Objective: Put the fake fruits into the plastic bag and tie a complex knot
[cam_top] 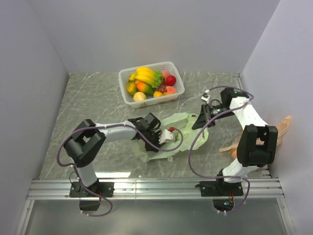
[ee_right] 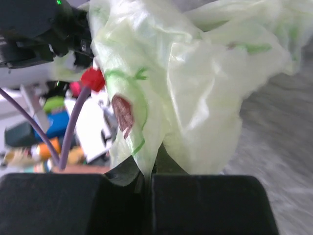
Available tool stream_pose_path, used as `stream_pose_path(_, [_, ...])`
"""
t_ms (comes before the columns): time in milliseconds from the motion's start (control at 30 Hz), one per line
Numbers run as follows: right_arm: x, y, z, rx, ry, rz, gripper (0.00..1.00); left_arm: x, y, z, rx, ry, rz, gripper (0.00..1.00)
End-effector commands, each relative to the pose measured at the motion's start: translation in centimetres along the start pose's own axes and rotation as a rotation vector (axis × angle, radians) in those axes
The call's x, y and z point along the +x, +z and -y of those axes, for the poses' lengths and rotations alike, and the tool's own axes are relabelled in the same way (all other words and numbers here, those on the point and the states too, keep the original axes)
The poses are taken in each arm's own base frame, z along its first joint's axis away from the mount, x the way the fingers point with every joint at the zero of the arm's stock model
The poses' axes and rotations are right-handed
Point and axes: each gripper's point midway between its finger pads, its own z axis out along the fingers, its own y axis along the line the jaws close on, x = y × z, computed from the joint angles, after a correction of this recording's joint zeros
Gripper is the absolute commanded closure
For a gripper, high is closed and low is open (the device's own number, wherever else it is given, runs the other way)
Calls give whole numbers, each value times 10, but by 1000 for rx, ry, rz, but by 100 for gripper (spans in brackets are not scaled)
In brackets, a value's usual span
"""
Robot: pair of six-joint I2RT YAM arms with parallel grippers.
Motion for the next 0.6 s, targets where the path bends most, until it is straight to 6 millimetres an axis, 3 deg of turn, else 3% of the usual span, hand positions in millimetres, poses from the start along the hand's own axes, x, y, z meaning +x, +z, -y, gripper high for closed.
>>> stream_pose_path(0, [-11, -29, 13, 130, -84, 49, 100, 10, -17, -2, 19, 74, 19, 90])
stream_pose_path(67, [-9, -24, 25, 209, -107, 25, 100, 22, -23, -5, 17, 81, -21, 90])
stream_pose_path(133, [-7, -17, 32, 280, -136, 21, 100, 12, -33, -10, 19, 76, 10, 84])
stream_pose_path(167, [0, -5, 24, 284, -180, -12, 100, 0, -45, -8, 37, 61, 62, 78])
stream_pose_path(200, [1, 1, 20, 290, -178, -13, 100, -22, -56, -12, 33, 66, 119, 62])
stream_pose_path(267, [-2, 12, 14, 314, -225, -10, 100, -55, -79, -8, 45, 51, 206, 50])
stream_pose_path(300, [1, 19, 7, 314, -238, -17, 100, -85, -95, -7, 48, 69, 281, 41])
stream_pose_path(433, [-10, 25, 14, 360, -210, 21, 100, -152, -150, -4, 34, 11, 458, 26])
stream_pose_path(533, [-13, 30, 21, 371, -159, 25, 100, -186, -195, -22, -17, -54, 601, 22])
stream_pose_path(567, [-12, 32, 22, 367, -154, 24, 100, -186, -212, -40, -67, -96, 638, 21])
